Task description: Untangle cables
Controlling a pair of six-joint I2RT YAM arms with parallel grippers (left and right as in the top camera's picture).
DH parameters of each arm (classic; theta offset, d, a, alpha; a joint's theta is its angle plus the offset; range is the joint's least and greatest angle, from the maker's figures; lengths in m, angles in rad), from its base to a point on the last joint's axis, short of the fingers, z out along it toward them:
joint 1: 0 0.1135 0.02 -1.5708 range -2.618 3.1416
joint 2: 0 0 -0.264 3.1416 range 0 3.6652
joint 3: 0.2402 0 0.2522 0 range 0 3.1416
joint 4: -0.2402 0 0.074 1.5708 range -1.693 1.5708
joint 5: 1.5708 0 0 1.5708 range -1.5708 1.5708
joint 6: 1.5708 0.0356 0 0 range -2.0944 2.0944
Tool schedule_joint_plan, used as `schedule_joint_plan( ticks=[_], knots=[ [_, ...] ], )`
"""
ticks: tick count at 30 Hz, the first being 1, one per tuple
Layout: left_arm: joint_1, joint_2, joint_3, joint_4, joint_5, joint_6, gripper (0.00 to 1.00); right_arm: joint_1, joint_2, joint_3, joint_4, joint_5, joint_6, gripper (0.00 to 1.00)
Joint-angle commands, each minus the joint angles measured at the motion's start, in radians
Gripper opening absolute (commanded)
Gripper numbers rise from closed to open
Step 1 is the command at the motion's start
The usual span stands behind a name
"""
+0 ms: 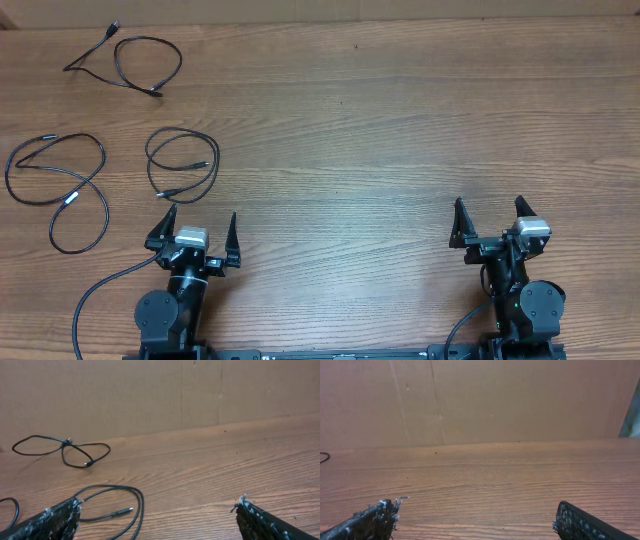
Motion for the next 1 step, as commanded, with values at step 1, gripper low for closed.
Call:
schedule_joint_plan(
  ticks=[1],
  knots=[
    [0.005,-0.009,-0.004,-0.002,0.019,0.015,1.00,-0.002,-0.009,-0.011,0.007,0.006,-0.005,1.00]
  ],
)
